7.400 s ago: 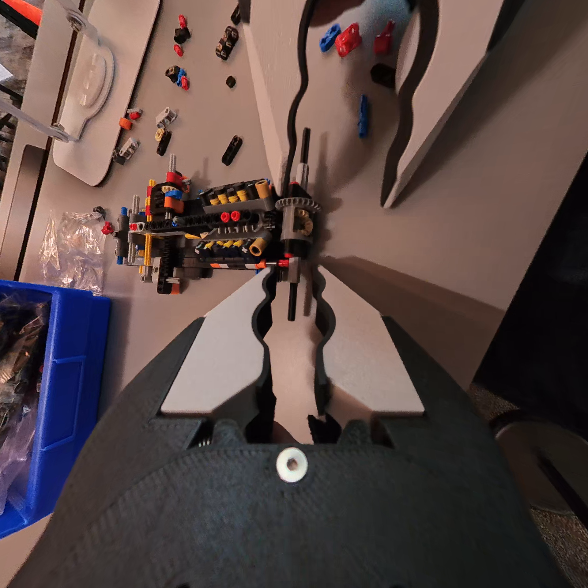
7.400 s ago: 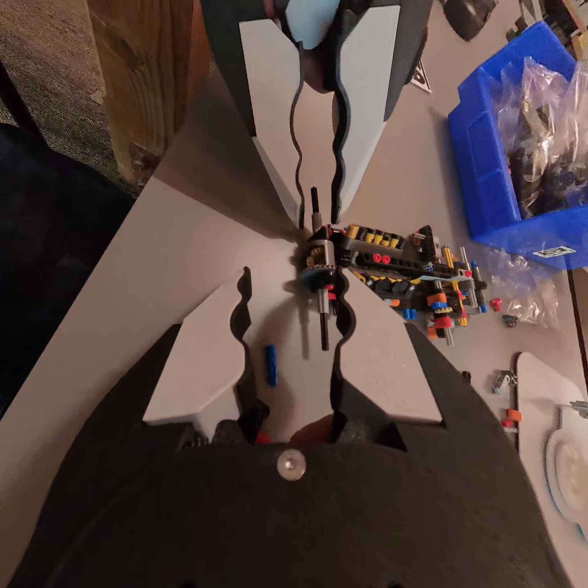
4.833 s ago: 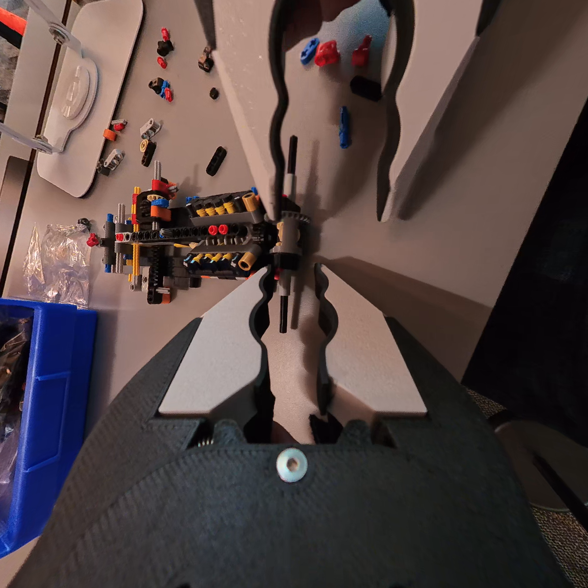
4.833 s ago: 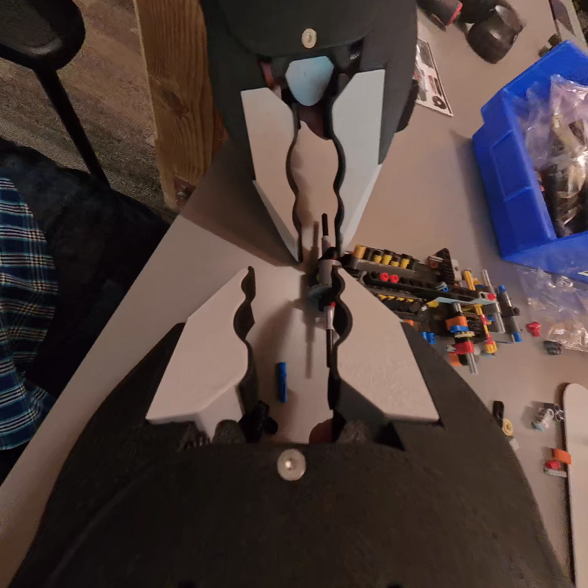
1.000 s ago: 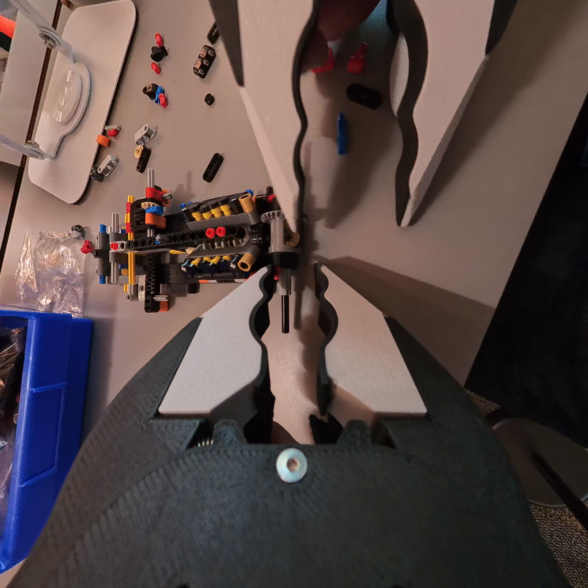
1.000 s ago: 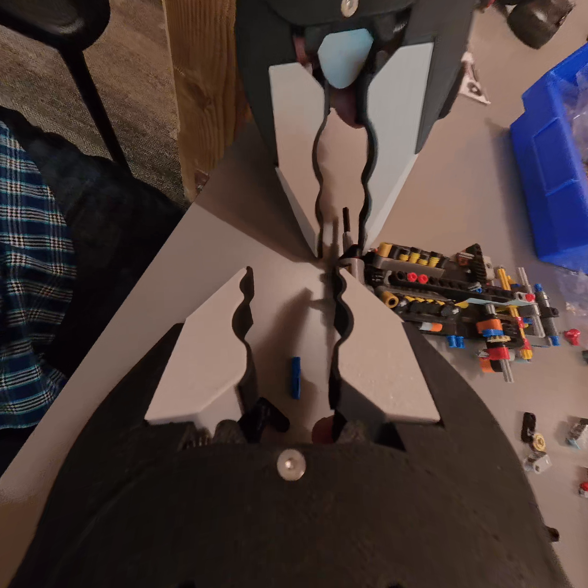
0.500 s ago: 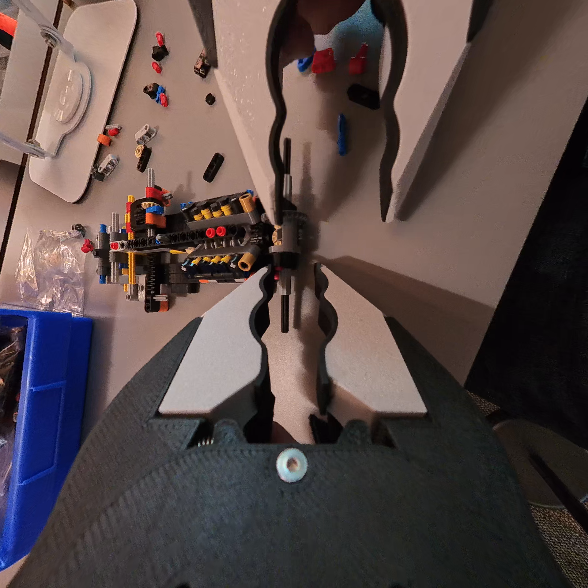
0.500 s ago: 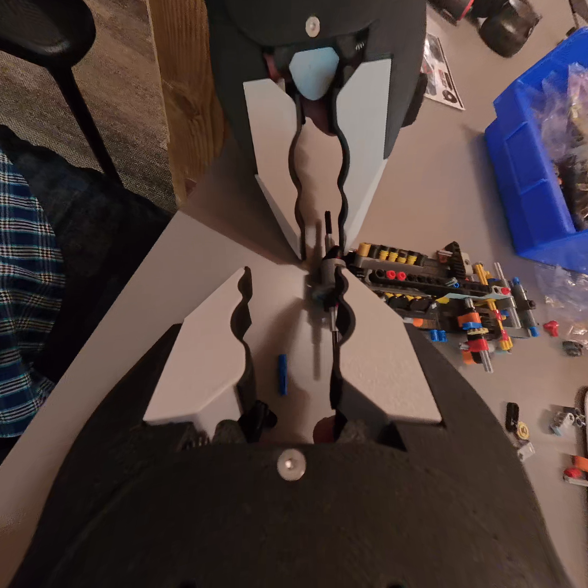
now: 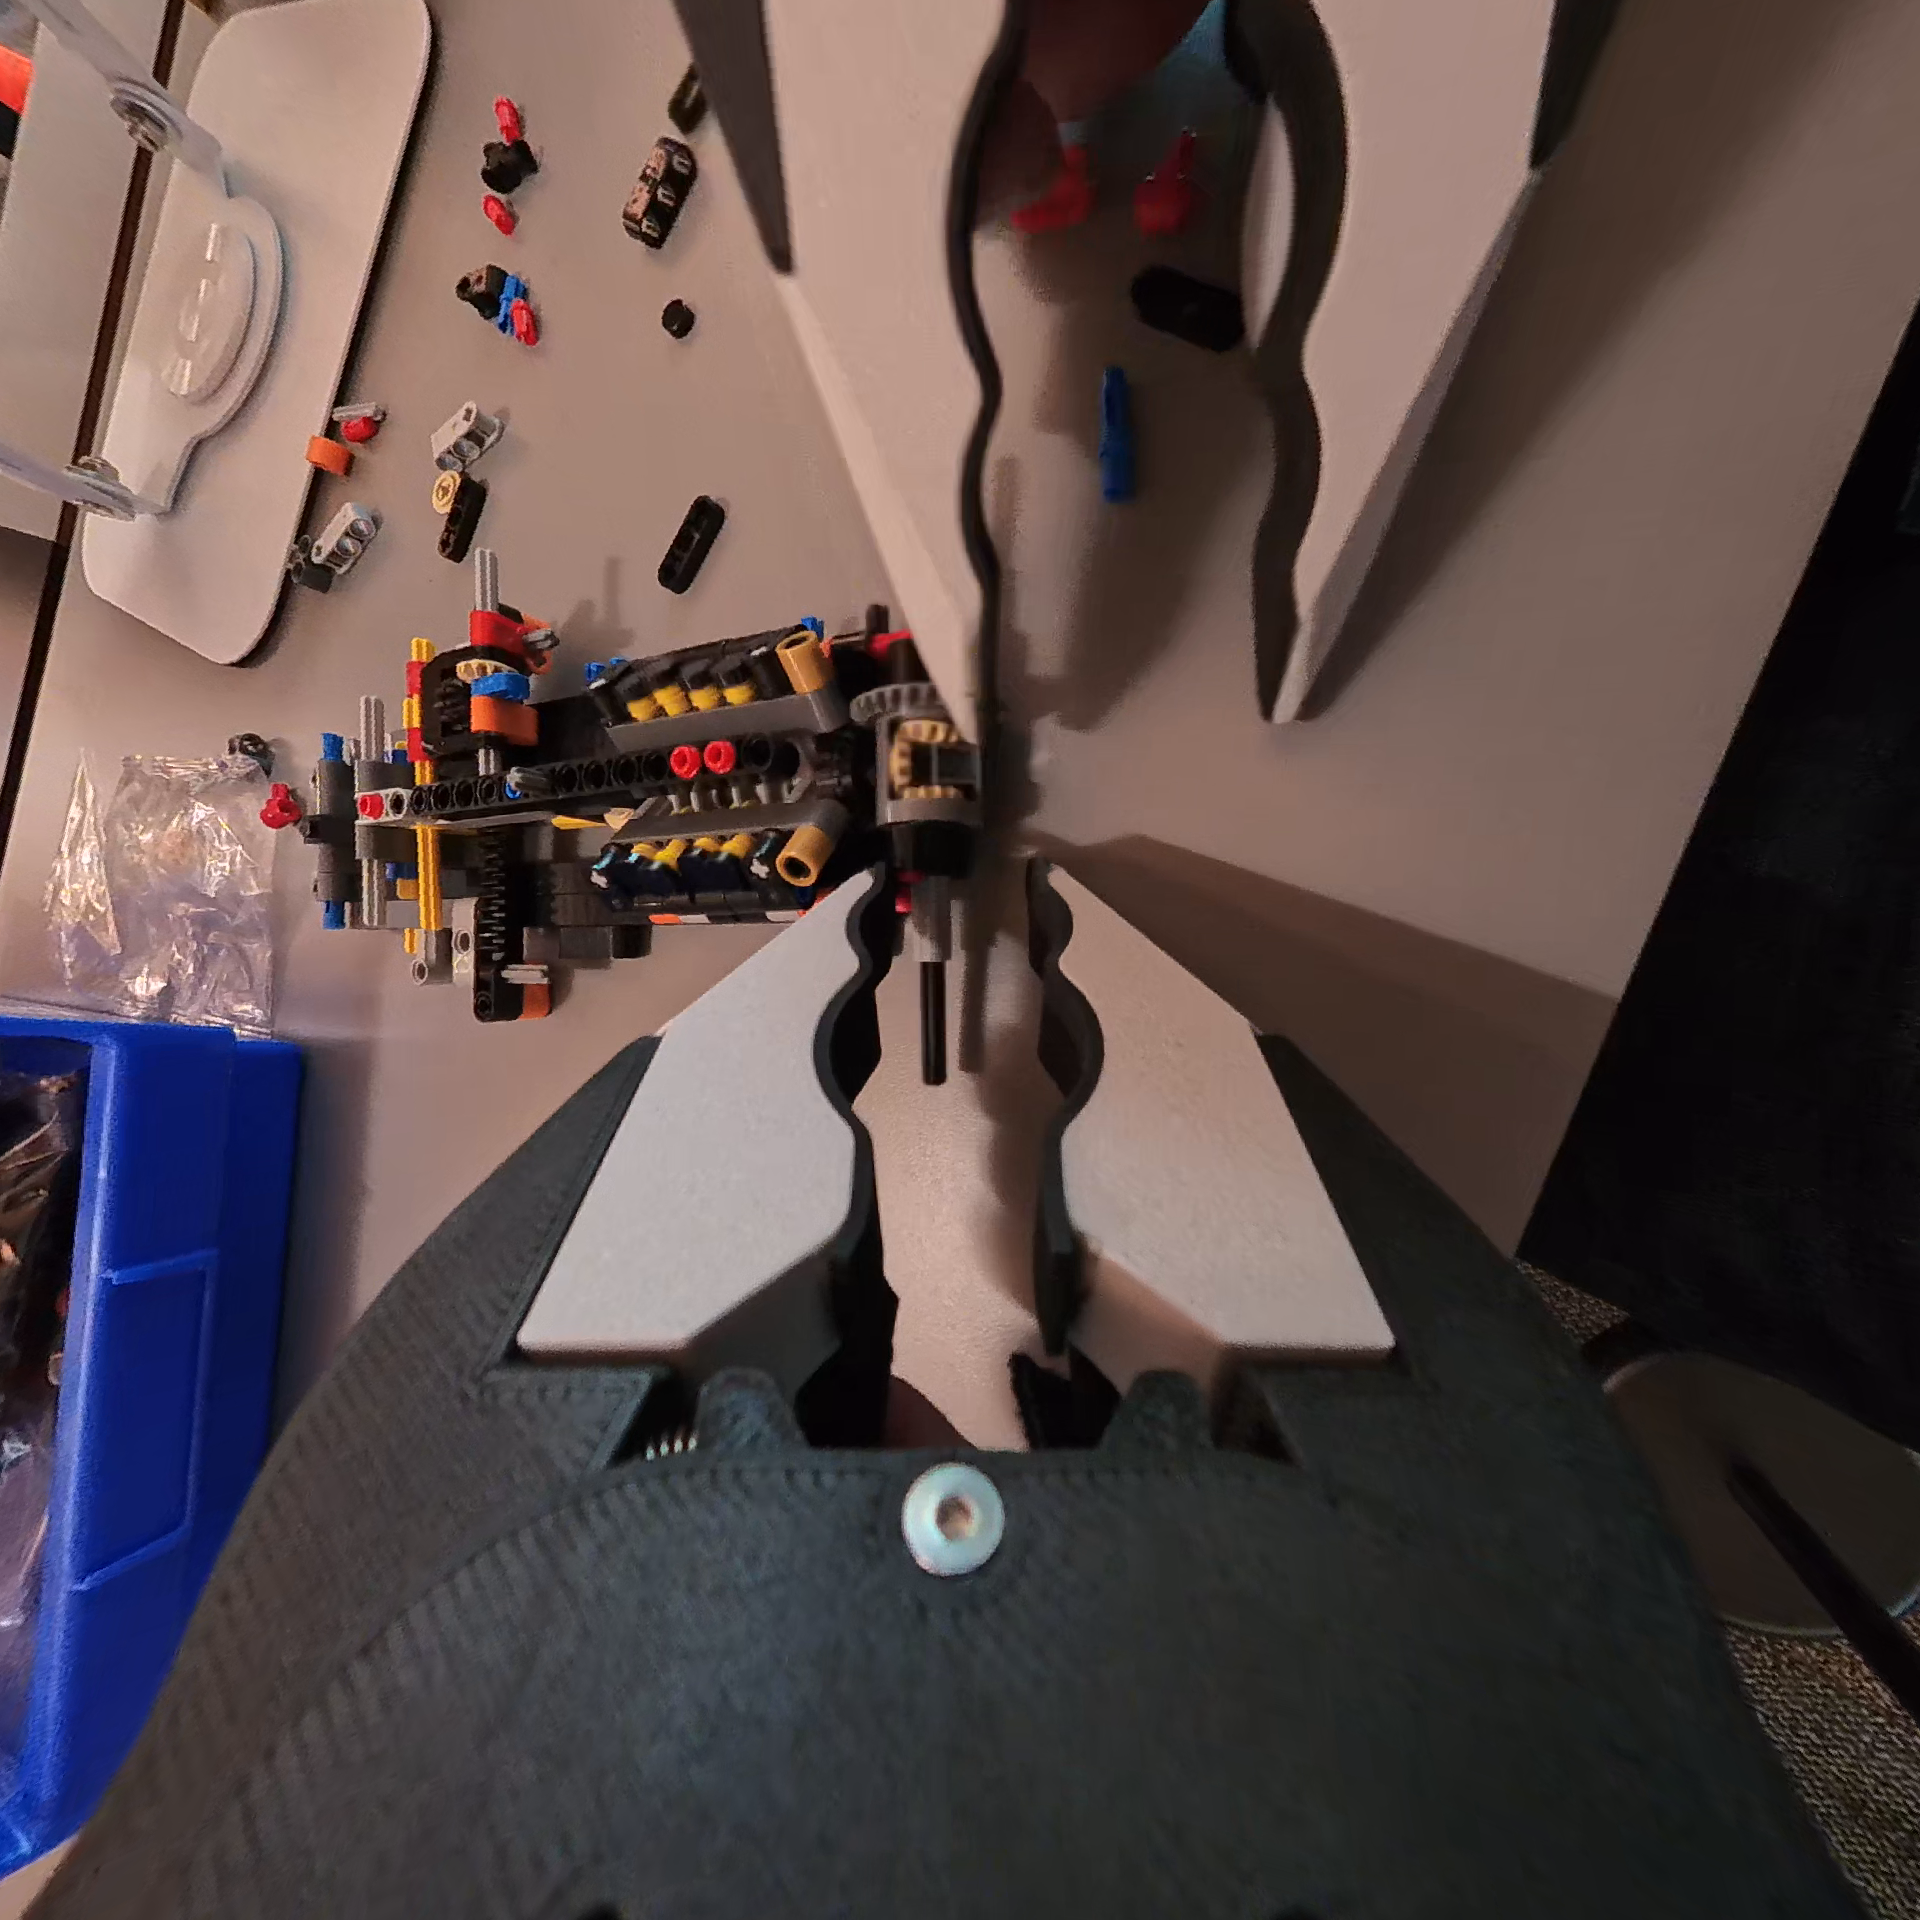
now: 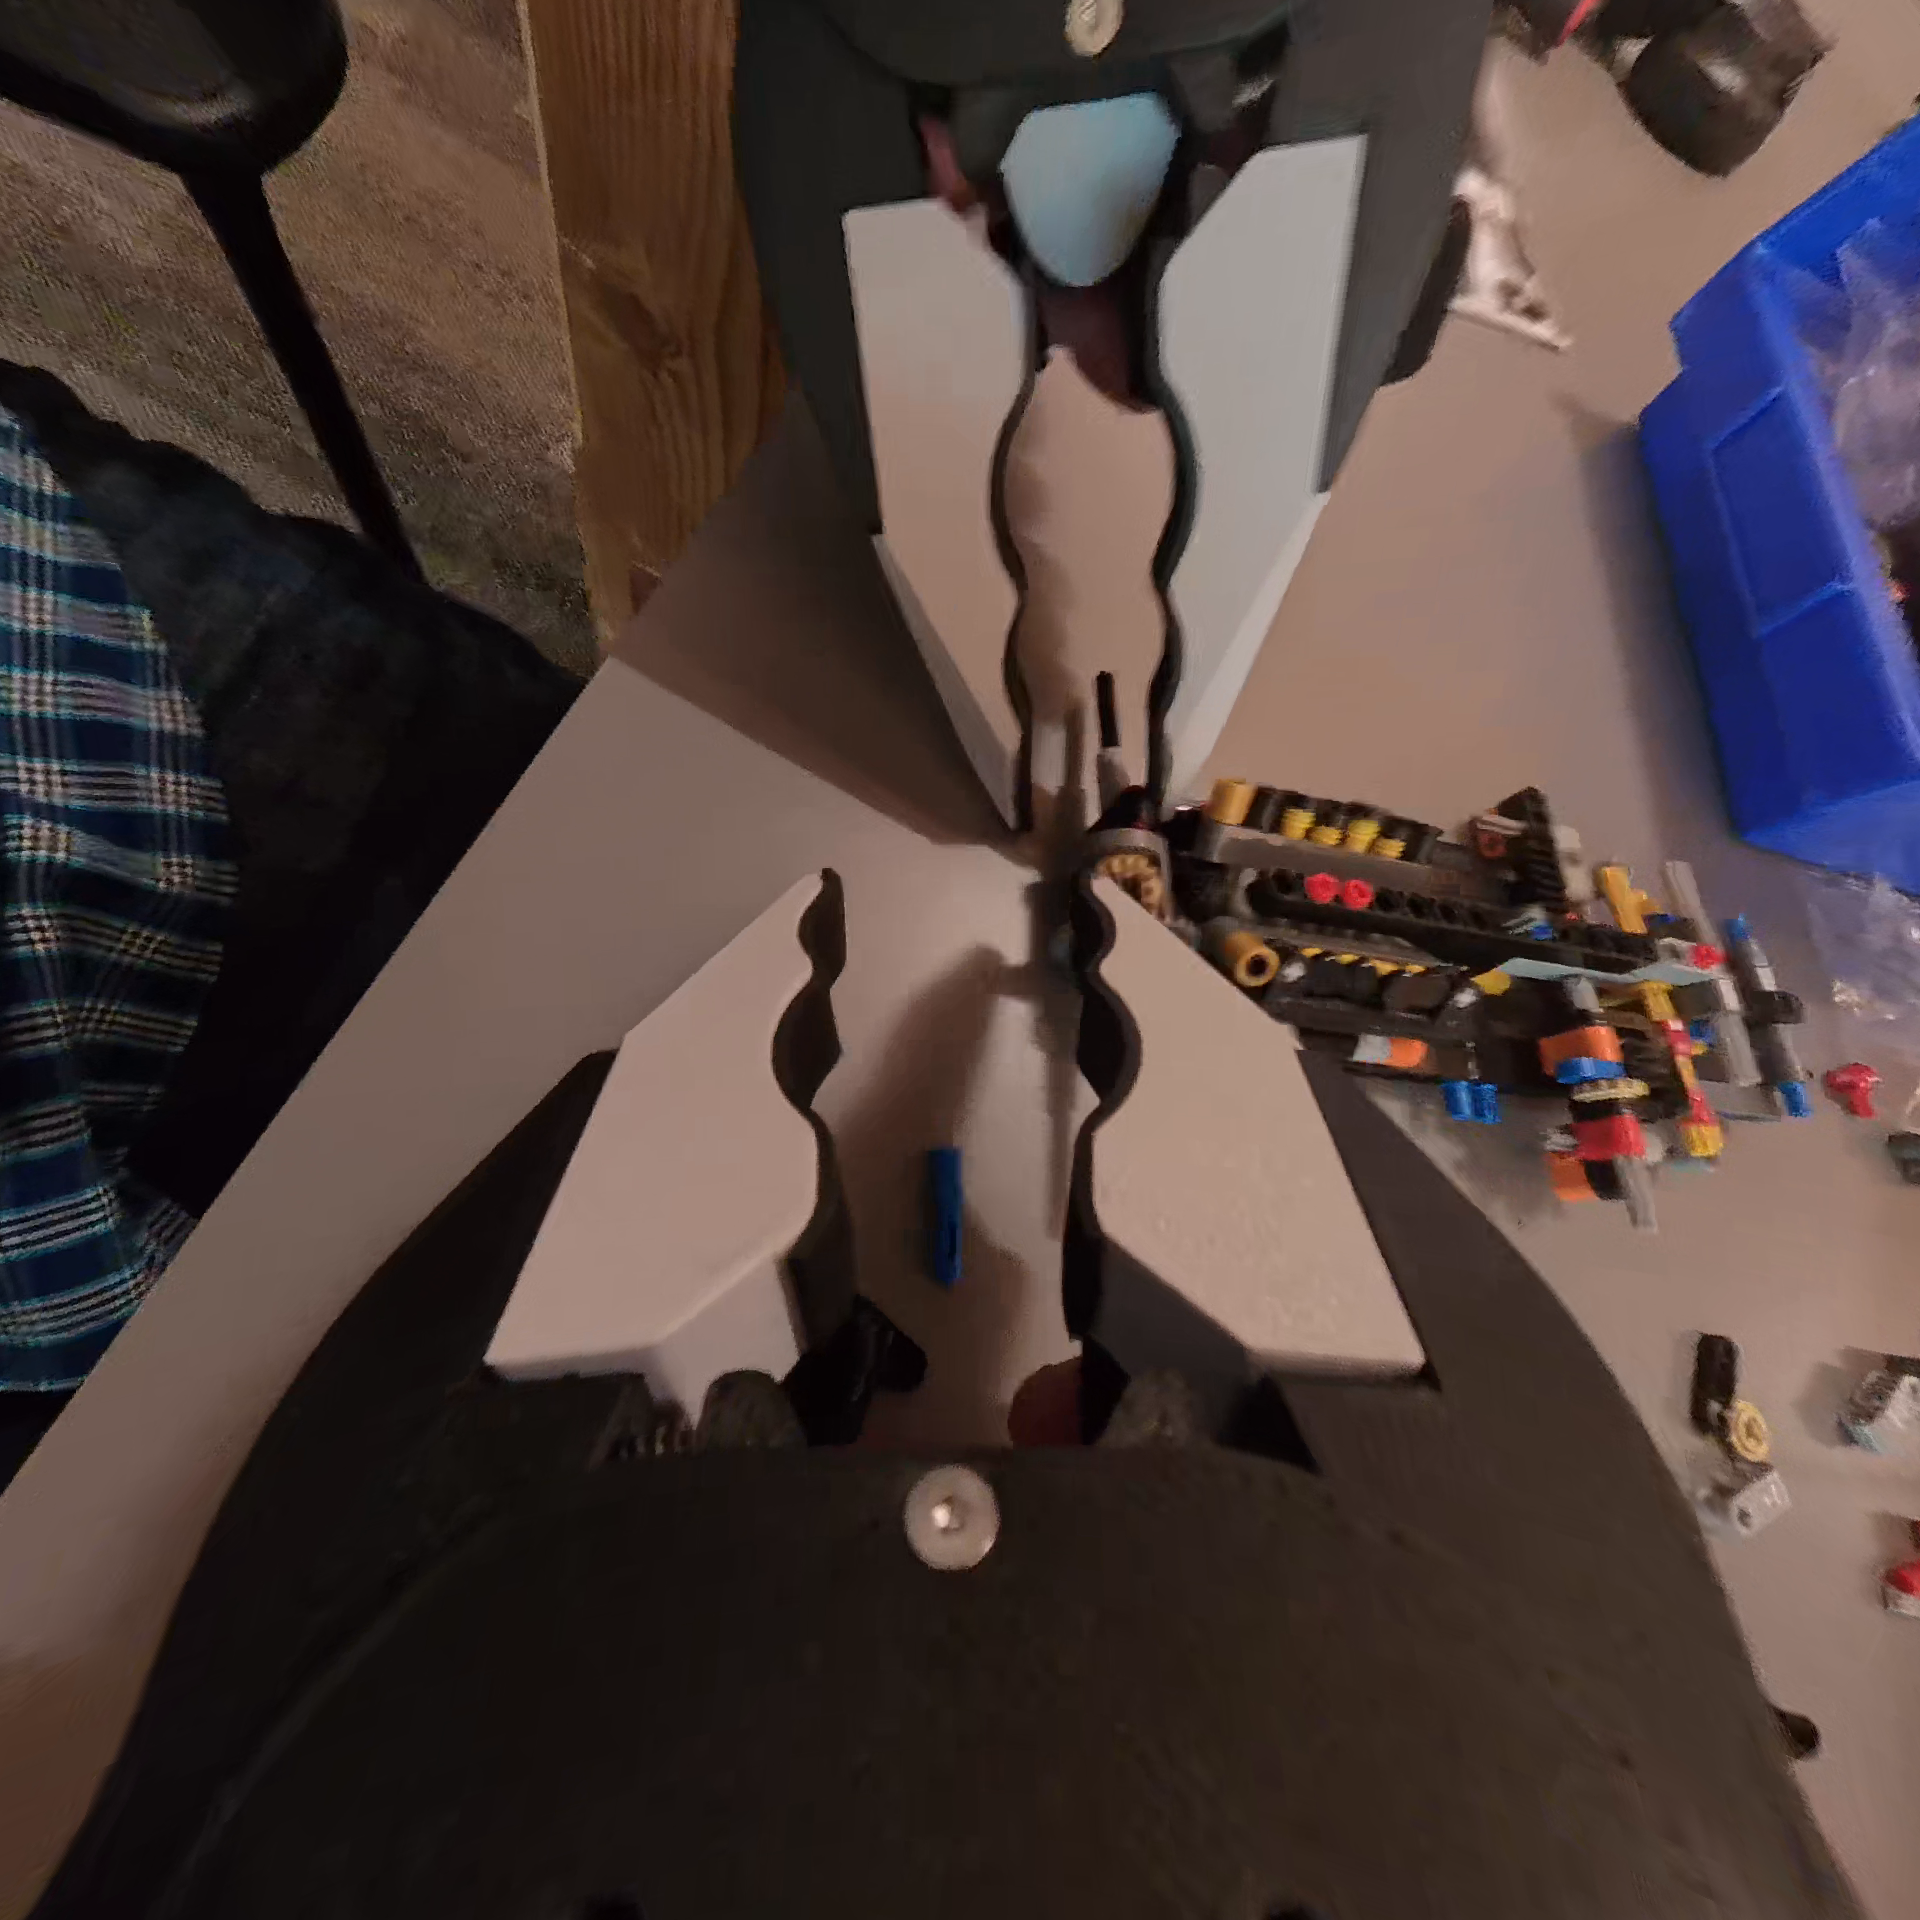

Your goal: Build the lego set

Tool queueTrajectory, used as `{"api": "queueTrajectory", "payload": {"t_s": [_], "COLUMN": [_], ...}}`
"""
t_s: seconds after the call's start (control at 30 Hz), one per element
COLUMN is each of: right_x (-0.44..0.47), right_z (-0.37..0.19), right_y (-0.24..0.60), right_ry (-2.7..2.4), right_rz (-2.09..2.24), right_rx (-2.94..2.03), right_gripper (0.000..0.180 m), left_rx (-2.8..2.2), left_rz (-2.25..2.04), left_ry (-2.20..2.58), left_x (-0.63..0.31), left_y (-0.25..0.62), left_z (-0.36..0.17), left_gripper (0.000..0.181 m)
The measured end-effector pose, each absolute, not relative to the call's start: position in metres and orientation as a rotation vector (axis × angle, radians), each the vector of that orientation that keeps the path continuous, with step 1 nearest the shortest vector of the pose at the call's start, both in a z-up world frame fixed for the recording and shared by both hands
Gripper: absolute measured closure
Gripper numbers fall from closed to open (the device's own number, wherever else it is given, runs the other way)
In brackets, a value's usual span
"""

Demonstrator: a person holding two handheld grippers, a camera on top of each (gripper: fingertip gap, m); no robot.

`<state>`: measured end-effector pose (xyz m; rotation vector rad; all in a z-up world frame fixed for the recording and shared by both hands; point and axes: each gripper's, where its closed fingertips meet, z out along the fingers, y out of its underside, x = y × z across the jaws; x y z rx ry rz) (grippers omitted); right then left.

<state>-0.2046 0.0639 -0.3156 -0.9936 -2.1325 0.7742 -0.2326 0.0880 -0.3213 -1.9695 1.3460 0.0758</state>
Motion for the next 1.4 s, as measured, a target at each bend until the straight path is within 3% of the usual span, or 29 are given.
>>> {"api": "queueTrajectory", "payload": {"t_s": [0.7,0.83,1.03,1.23,1.4], "right_x": [-0.207,-0.202,-0.207,-0.201,-0.201], "right_z": [-0.31,-0.32,-0.303,-0.32,-0.299], "right_y": [0.07,0.063,0.071,0.062,0.065], "right_ry": [-2.086,-2.148,-2.065,-2.152,-2.089], "right_rz": [0.769,0.763,0.799,0.767,0.799], "right_rx": [-0.995,-0.979,-0.996,-0.987,-0.968], "right_gripper": [0.133,0.144,0.131,0.143,0.14], "left_rx": [-1.975,-1.976,-1.979,-1.981,-1.988], "left_rz": [0.071,0.071,0.072,0.073,0.085], "left_ry": [1.355,1.358,1.355,1.355,1.348], "left_x": [-0.233,-0.233,-0.233,-0.232,-0.234], "left_y": [0.089,0.089,0.089,0.09,0.091], "left_z": [-0.321,-0.322,-0.322,-0.322,-0.321], "left_gripper": [0.157,0.157,0.157,0.157,0.158]}}
